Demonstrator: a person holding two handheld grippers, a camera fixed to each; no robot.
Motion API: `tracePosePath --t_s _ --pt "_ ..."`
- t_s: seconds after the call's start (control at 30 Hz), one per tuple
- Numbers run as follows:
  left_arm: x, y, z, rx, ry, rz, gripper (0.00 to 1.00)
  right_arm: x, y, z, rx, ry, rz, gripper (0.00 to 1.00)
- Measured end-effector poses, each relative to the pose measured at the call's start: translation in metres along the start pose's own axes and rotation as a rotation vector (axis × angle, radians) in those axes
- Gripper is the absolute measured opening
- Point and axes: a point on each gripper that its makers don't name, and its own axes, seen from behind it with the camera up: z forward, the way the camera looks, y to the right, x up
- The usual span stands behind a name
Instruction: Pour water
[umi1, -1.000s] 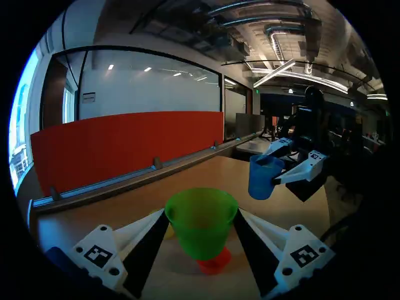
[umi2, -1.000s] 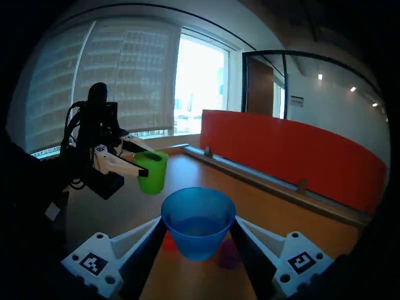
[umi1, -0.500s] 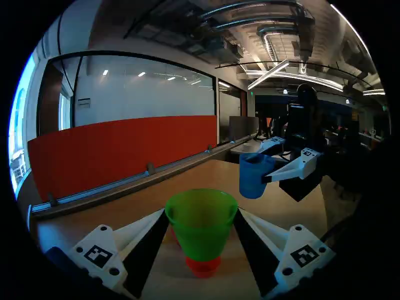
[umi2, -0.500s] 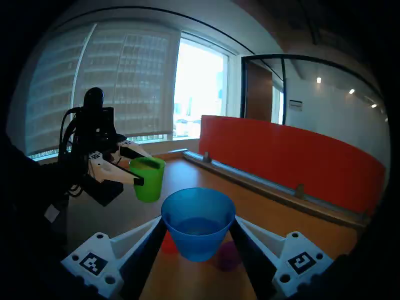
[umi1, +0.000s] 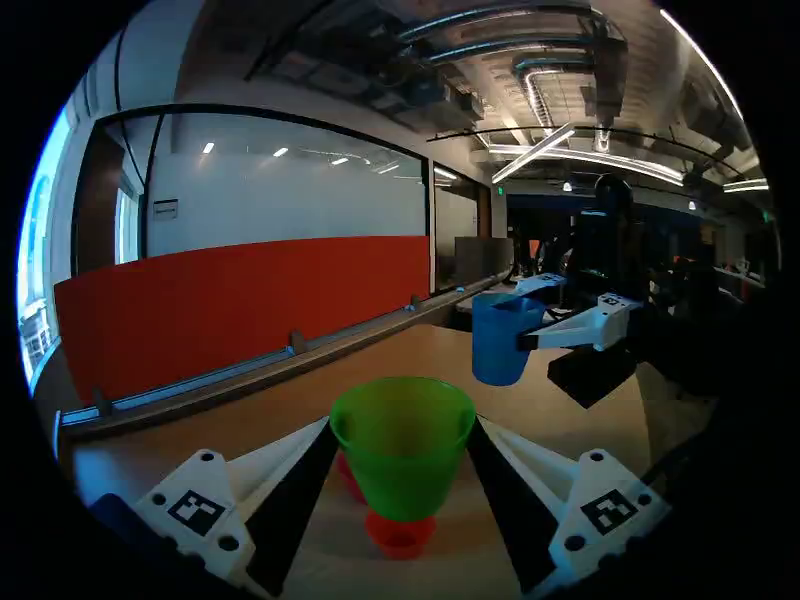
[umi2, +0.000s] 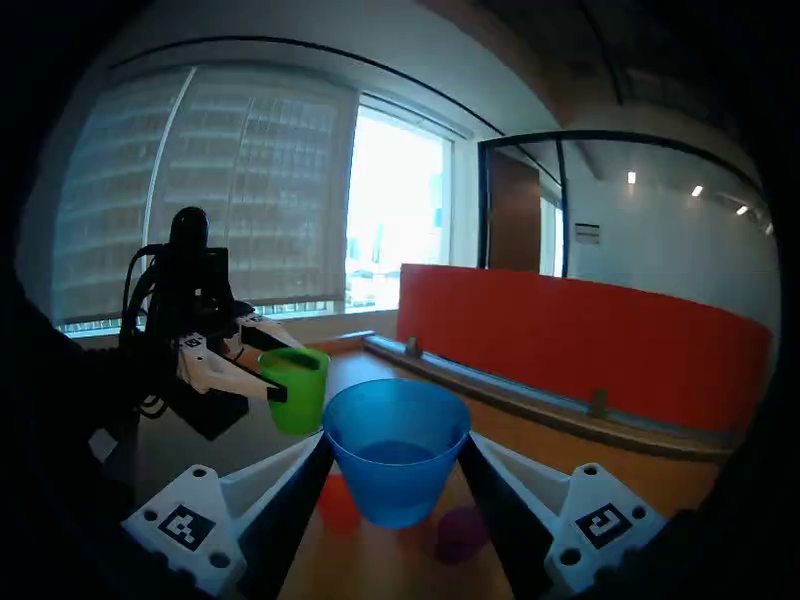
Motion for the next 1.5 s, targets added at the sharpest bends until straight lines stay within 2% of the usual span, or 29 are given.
tracePosePath --t_s 0.2,0.5,0.7,1.0,1.3,1.5 --pt "0.0 0.002 -0.001 -0.005 0.006 0.005 0.88 0.006 0.0 0.001 0.0 0.029 0.003 0.89" --pt "0.002 0.006 0.0 -0.018 0.023 -0.001 0.88 0.01 0.001 0.004 0.001 0.033 -0.002 0.89" --pt "-0.003 0.009 -0.001 -0.023 0.019 0.014 0.87 0.014 0.001 0.006 0.002 0.029 -0.02 0.89" --pt "-0.006 0.023 0.002 -0.043 0.035 0.041 0.87 0.022 0.003 0.008 0.005 0.018 -0.087 0.89" --pt "-0.008 0.033 0.005 -0.073 0.046 0.026 0.87 0.033 0.004 0.013 0.016 0.012 -0.166 0.89" --pt "-0.016 0.041 0.008 -0.091 0.042 0.022 0.87 0.039 0.005 0.017 0.014 0.009 -0.25 0.89"
